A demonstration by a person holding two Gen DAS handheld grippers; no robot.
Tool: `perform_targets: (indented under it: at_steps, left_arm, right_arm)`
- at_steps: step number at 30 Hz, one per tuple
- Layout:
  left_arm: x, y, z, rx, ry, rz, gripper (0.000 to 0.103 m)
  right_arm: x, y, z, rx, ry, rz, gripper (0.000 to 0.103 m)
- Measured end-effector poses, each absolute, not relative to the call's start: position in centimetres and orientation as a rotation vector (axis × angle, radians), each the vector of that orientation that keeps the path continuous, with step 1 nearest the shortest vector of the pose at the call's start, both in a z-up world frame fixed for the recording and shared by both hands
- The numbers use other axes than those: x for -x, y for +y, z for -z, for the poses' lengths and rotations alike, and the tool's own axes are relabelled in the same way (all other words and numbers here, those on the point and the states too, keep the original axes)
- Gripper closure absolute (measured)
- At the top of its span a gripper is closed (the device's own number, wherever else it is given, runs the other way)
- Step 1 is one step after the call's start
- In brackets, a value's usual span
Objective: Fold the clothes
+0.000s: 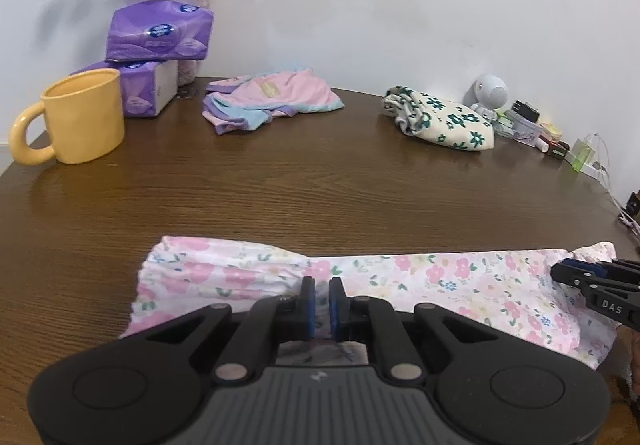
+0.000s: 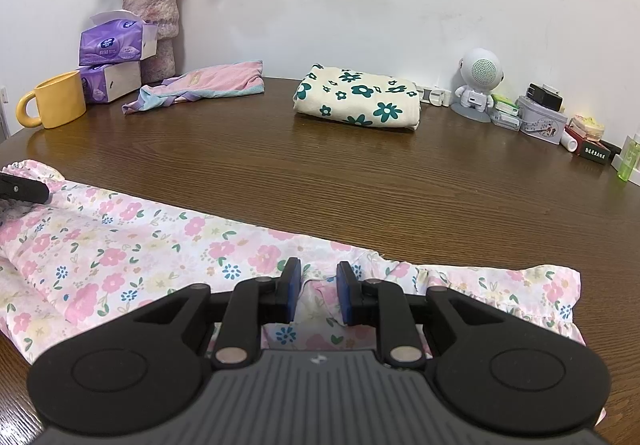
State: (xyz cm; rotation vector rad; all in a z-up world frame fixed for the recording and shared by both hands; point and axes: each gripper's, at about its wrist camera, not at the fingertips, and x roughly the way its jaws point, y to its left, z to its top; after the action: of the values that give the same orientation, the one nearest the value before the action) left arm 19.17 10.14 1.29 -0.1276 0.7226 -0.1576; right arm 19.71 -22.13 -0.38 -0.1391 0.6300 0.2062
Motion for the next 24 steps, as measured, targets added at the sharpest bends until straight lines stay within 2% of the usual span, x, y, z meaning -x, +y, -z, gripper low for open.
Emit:
perform_targets:
  at_steps: [24]
  left_arm:
    - [-19.5,12.6,-1.2,0.139,0.738,0.076,0.095]
  right_arm:
    - [-19.7,-22.0,0.4,0.141,0.629,-0.206,0.085]
